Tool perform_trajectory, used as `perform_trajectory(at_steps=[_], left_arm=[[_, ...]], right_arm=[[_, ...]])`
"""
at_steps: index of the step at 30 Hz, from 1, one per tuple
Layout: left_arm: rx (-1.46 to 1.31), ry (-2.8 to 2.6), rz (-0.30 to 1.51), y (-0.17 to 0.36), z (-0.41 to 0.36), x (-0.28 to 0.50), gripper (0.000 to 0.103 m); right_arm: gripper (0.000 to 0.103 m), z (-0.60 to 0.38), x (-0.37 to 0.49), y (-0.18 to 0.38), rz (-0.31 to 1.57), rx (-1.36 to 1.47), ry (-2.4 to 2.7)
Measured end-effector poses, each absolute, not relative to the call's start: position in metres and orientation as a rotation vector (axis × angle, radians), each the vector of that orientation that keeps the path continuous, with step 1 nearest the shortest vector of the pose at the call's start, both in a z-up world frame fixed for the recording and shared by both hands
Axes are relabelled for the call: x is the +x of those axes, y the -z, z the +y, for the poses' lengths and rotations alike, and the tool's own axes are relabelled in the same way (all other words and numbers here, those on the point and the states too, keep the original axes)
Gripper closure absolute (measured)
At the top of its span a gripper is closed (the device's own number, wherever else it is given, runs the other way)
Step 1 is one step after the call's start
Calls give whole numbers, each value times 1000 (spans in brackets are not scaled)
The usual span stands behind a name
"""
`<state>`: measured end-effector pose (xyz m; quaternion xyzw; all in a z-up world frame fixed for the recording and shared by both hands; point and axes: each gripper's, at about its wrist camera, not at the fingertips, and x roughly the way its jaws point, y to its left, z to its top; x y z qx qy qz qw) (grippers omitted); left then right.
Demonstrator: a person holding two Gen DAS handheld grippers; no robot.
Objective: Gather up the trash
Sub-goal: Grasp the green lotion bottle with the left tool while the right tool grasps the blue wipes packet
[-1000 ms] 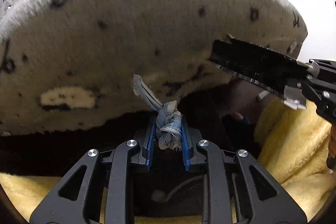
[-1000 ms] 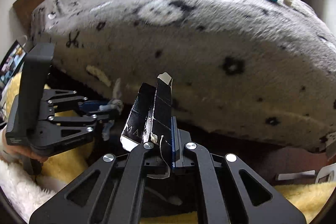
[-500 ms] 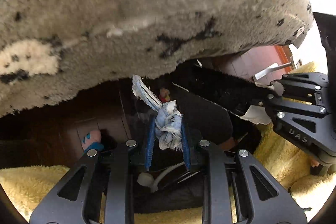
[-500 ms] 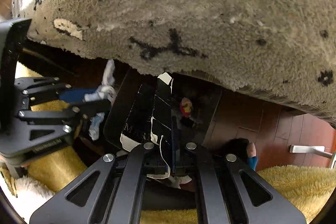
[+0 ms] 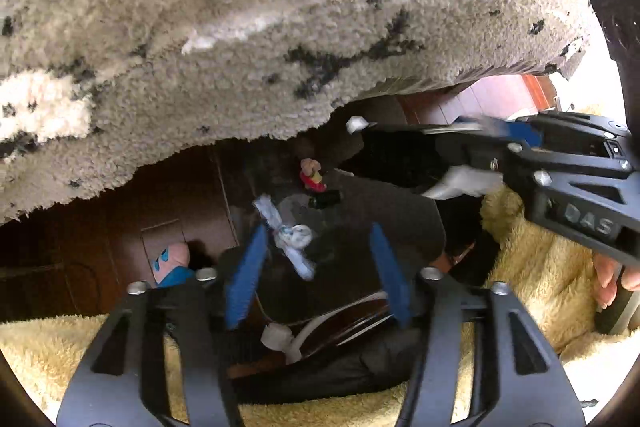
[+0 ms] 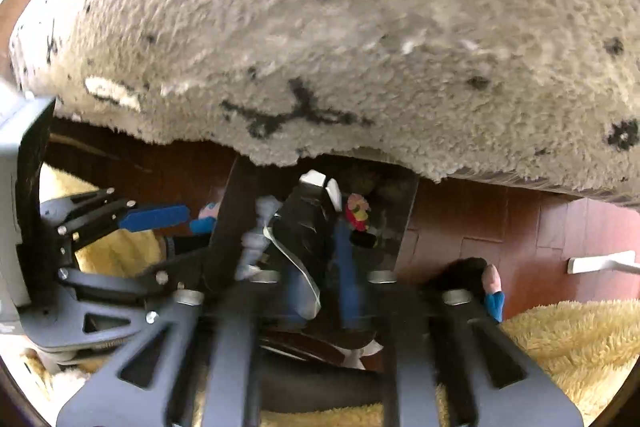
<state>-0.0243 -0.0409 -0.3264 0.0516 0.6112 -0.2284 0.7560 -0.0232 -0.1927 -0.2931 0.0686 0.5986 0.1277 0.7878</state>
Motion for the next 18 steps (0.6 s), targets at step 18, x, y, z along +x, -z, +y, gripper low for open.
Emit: perform_trajectory(at_steps=[18], left_arm=[[128,468,1031,181,-26,-2,8]], right_arm=[[7,-253,6,129,868,64,-123]])
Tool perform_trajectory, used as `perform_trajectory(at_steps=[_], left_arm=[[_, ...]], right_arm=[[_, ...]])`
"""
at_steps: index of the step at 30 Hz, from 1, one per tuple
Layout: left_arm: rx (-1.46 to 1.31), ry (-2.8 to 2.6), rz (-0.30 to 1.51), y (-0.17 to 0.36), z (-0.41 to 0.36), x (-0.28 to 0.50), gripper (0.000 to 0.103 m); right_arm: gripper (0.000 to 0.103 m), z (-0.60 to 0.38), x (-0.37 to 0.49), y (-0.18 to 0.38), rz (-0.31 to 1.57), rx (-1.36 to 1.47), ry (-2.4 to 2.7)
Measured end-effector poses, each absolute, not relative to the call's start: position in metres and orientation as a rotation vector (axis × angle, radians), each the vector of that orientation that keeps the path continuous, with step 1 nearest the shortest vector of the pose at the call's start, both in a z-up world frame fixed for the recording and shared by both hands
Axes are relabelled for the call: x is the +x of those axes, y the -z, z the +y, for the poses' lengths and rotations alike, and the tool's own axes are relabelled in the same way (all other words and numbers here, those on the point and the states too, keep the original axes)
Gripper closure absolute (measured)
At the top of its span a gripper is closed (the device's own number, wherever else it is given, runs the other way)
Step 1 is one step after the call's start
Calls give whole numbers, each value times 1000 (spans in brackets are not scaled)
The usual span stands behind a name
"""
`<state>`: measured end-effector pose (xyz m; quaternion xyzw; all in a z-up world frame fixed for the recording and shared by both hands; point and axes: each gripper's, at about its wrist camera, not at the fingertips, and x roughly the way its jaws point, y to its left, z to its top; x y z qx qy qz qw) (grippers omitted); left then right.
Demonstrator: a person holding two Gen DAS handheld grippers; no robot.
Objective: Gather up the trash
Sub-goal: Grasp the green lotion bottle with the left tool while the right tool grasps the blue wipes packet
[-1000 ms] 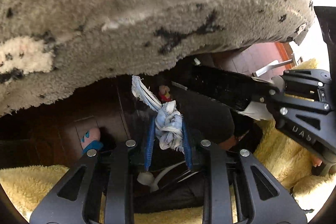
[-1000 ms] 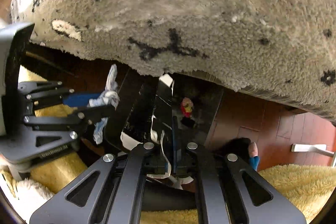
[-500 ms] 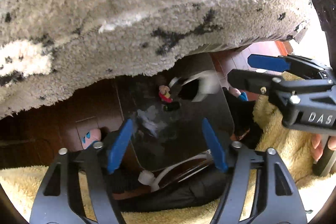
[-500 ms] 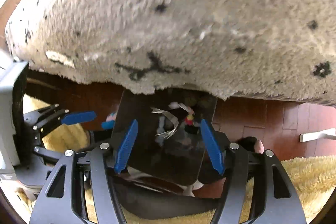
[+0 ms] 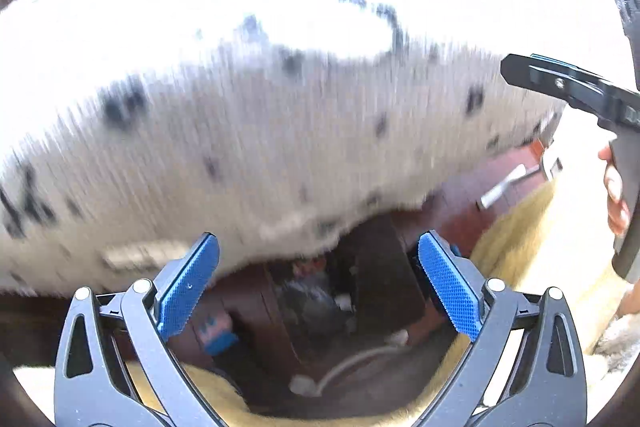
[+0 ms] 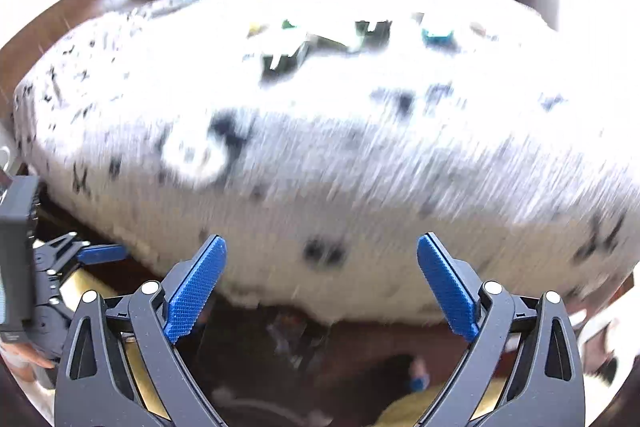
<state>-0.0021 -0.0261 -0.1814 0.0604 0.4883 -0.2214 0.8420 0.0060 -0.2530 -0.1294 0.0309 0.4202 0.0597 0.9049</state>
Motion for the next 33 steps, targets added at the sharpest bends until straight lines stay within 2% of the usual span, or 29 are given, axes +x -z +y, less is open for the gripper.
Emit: perform_trajectory(at_steps=[6,11,23,33], left_arm=[[135,431,933,131,-37,46,8],[81,430,942,122,-55,99,8],[39,353,938,131,-101,183,8],[56,304,937,140,-135,215,9]], right_arm=[[6,-279,52,101,813,38,-40],[7,-303,100,105,820,28,62],[7,-339,192,119,877,69,160],[7,-355,256,122,853,163,232]])
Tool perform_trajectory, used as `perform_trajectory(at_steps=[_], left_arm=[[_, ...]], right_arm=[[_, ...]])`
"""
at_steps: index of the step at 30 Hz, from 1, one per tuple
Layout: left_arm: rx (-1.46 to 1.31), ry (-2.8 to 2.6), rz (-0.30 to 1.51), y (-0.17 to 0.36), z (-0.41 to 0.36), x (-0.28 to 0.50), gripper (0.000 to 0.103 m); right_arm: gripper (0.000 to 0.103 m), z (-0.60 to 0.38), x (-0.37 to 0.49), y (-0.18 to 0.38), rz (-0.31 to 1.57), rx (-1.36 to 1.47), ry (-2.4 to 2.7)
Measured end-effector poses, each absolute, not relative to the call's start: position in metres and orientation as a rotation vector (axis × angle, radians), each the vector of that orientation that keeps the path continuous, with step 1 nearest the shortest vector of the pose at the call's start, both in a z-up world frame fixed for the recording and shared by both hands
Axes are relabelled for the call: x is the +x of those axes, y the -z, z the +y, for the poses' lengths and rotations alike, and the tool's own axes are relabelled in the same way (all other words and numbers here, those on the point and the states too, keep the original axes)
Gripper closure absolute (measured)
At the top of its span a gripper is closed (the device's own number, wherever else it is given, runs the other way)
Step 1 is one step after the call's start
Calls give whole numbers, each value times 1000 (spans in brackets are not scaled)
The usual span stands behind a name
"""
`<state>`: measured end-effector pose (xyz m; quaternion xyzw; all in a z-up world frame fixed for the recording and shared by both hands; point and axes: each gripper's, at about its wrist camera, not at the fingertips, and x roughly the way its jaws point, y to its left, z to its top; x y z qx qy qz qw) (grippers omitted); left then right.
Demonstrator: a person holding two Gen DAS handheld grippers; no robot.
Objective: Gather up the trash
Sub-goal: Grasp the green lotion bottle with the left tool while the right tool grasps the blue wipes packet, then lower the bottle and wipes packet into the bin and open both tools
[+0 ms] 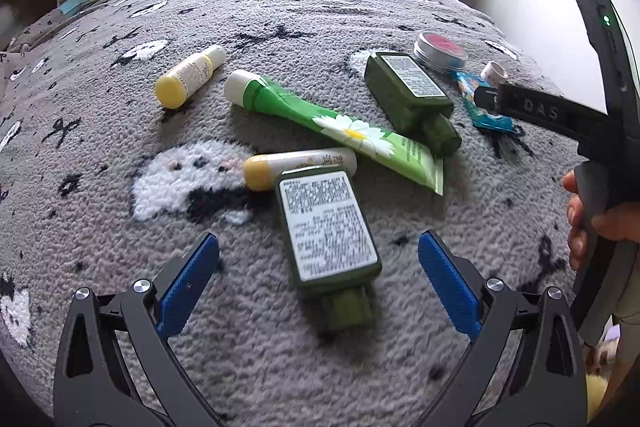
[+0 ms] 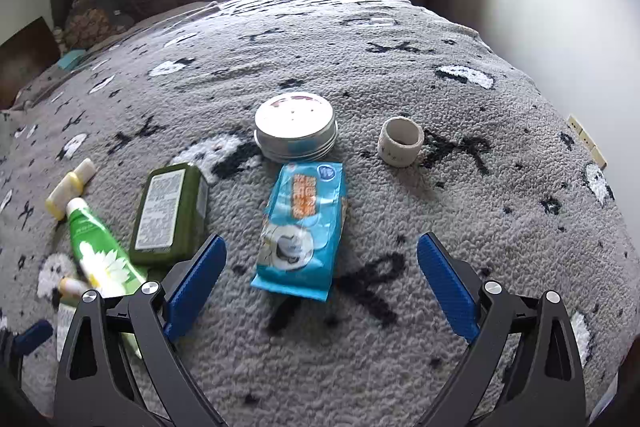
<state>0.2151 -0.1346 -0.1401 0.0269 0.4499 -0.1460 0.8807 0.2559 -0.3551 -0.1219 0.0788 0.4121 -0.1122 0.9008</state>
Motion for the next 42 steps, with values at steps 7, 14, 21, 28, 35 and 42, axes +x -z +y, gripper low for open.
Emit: perform_trajectory(at_steps=[7,14,21,28,35,42], left_arm=[[58,263,947,149,-144,231,29],[118,258,918,151,-148,232,56],[140,306,910,148,-141,218,59],[190,357,888,147,-125,186,60],[184,385,867,142,-103,153,60],[183,391,804,128,-77,114,62]], right_arm=[[23,-374,284,137,883,271,267],[59,-368,288,141,890,239,236],[70,-359,273,136,916,174,193],[71,-355,233,133,911,66,172],[72,-356,187,134,907,35,135],[72,-318,115,105,755,-17,33]])
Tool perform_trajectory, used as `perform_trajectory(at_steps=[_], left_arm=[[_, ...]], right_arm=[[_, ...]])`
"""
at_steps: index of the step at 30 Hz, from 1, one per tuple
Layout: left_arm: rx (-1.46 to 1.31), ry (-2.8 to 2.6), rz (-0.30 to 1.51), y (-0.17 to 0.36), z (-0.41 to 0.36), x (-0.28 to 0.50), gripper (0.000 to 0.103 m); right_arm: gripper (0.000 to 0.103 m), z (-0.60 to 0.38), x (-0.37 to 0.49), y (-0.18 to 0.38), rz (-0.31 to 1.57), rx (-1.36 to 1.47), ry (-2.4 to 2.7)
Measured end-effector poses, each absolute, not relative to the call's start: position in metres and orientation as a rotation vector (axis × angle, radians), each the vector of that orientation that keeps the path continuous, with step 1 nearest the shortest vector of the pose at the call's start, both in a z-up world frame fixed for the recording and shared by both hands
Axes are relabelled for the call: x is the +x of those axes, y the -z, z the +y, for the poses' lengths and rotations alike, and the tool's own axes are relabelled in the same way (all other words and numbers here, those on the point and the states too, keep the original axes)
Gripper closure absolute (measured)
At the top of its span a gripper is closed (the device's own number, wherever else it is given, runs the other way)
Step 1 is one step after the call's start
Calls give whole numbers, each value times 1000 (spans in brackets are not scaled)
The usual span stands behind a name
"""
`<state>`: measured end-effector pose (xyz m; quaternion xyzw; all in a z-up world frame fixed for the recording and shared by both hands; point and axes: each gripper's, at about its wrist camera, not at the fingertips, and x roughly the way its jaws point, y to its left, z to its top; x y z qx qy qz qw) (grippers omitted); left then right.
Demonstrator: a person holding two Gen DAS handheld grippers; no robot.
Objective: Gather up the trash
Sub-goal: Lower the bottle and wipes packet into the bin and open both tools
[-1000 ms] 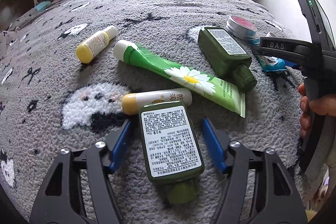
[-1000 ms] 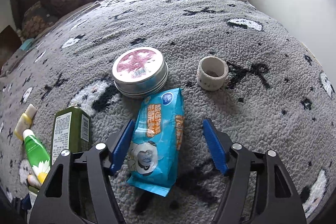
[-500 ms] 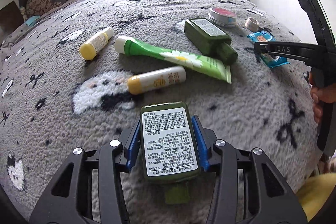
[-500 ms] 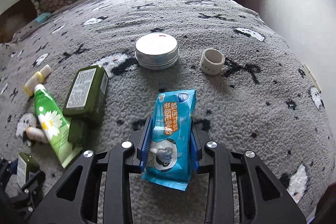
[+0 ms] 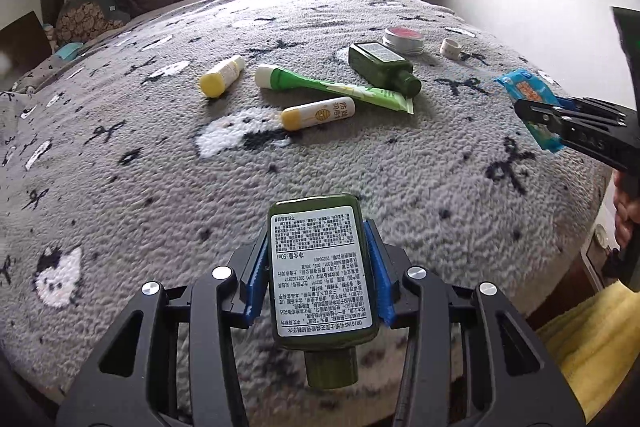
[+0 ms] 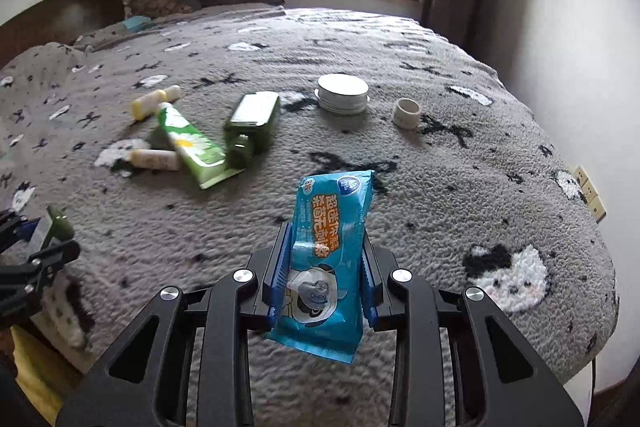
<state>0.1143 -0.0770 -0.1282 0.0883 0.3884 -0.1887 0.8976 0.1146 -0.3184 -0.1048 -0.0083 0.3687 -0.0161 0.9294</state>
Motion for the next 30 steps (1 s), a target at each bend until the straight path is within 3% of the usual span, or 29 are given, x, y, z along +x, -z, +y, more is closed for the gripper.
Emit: perform_trajectory(at_steps=[15,30], left_arm=[[118,455,753,123,-28,-3,62],[95,463,1048,224,-15,-38,62]], right_arm=[[72,-233,-3,129,691,67,-235],[72,-198,-36,196,917,113,-330]])
